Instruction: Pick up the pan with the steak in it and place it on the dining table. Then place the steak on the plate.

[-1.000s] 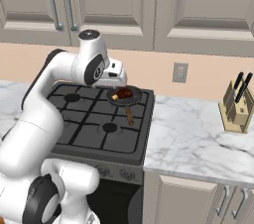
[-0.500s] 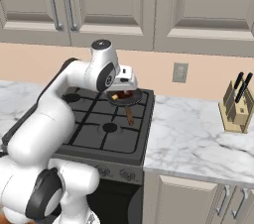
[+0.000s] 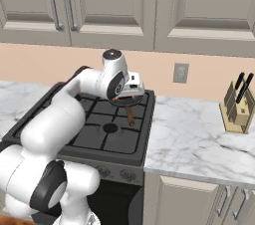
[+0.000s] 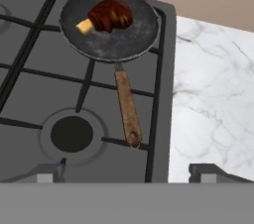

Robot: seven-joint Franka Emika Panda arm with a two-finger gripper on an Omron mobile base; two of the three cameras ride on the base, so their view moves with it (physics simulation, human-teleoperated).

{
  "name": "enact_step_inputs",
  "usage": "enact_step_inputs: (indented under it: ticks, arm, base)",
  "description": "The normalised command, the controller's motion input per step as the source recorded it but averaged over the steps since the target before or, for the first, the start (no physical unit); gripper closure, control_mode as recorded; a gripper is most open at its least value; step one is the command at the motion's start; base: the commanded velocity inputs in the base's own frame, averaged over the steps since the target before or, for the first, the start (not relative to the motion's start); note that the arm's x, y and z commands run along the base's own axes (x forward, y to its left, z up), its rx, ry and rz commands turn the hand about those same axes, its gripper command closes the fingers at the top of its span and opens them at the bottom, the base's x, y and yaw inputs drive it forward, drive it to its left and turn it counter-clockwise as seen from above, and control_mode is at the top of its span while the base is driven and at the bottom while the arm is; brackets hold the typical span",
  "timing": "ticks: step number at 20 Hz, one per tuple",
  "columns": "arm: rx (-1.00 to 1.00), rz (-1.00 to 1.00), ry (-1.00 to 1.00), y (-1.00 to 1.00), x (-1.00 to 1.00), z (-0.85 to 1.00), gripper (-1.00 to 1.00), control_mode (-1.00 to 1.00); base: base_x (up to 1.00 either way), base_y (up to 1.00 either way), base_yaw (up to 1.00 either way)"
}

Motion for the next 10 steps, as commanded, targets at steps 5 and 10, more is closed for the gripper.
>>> enact_step_inputs:
  ticks: [5,10]
  arm:
    - [-0.01,0.02,-0.01,-0.02,0.10,-0.30,-1.00,-1.00]
    - [-0.01,0.02,-0.01,0.00,0.05,-0.21,-1.00,-1.00]
  base:
    - [0.00,0.00,0.00]
    - [0.00,0.00,0.00]
